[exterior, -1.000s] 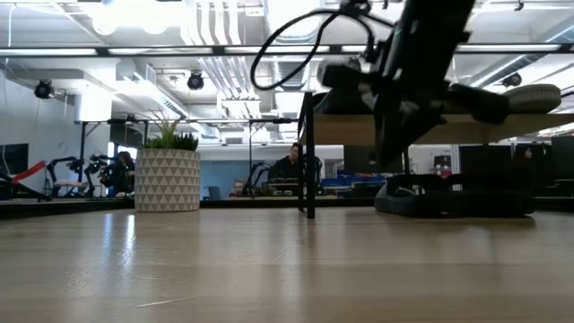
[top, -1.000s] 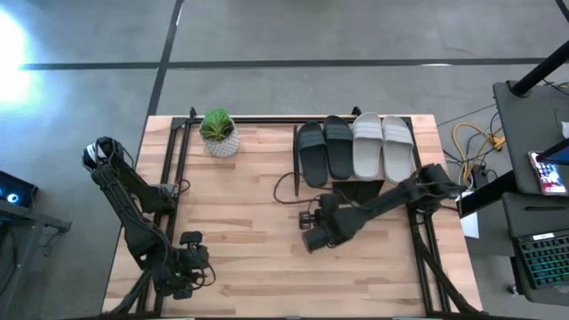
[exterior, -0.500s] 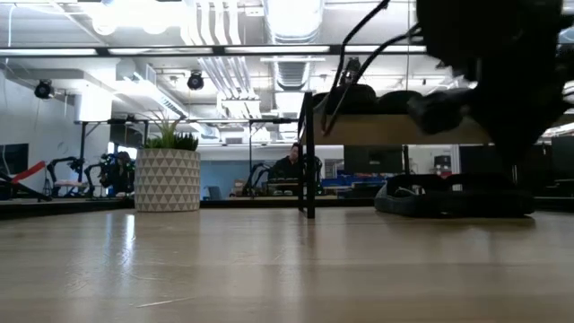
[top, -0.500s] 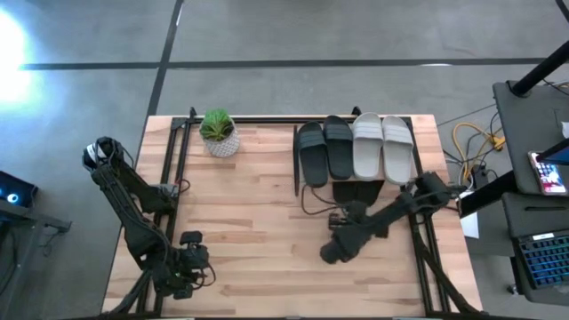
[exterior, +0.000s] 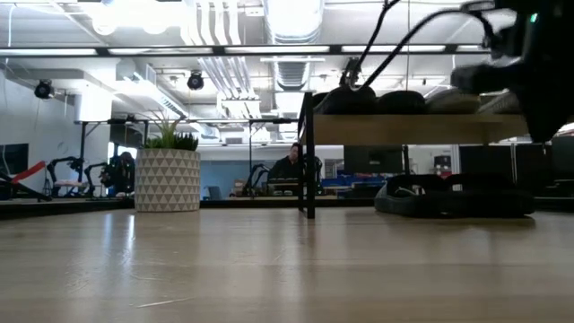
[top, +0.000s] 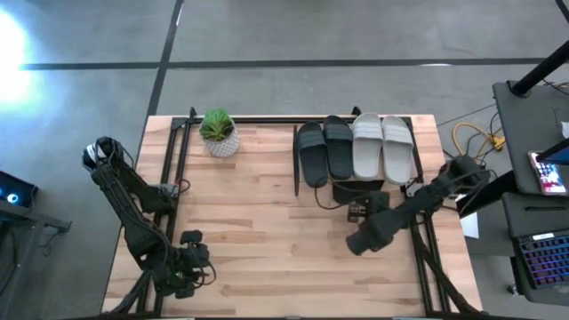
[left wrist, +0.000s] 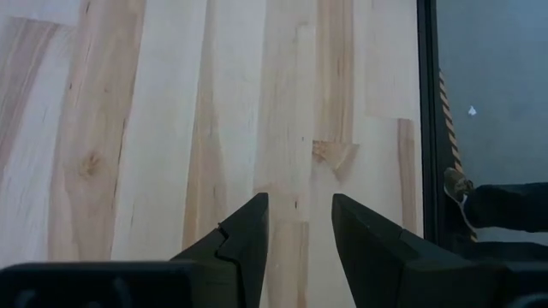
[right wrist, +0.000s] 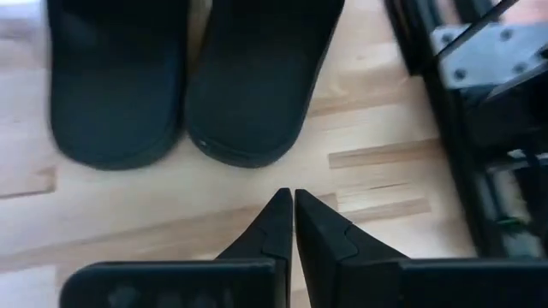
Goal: Pick and place slides into the shelf
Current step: Adjust the black slides under the shelf
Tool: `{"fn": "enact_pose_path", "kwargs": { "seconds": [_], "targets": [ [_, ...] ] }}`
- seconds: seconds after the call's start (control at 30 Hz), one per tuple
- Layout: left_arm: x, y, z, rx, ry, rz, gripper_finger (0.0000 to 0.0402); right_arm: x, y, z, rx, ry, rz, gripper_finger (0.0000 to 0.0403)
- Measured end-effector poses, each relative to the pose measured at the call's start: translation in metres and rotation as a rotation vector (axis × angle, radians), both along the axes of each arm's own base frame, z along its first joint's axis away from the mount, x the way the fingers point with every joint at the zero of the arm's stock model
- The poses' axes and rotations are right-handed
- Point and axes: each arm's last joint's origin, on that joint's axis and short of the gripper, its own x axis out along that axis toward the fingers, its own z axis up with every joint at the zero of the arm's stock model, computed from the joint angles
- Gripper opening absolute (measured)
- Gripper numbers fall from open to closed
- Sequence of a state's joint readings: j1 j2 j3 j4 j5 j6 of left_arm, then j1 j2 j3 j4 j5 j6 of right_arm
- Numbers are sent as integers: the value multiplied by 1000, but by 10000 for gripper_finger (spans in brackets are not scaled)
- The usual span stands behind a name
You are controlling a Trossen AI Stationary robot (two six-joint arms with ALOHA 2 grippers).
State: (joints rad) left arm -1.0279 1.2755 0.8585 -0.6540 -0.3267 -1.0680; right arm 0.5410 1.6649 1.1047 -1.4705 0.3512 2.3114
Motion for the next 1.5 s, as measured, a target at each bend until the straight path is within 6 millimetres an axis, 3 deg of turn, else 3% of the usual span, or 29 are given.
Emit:
{"fn": "enact_pose_path", "kwargs": {
  "seconds": [0.17,0.43,0.87,1.13,1.5],
  "targets": [
    [0,0,0,0,0,2,115,-15,-11,-21,47,-64,-7,9],
    [1,2,-1,21,-9,17,115,-15,-16,-55,126,-202,12,9],
    [2,3,-1,50,-34,9,115,1,-31,-49,0,-273,68,9],
    [2,4,-1,64,-46,13,115,7,-49,-59,12,-193,34,9],
    [2,4,-2,69,-44,12,115,4,-51,-72,50,-41,41,9]
  ]
}}
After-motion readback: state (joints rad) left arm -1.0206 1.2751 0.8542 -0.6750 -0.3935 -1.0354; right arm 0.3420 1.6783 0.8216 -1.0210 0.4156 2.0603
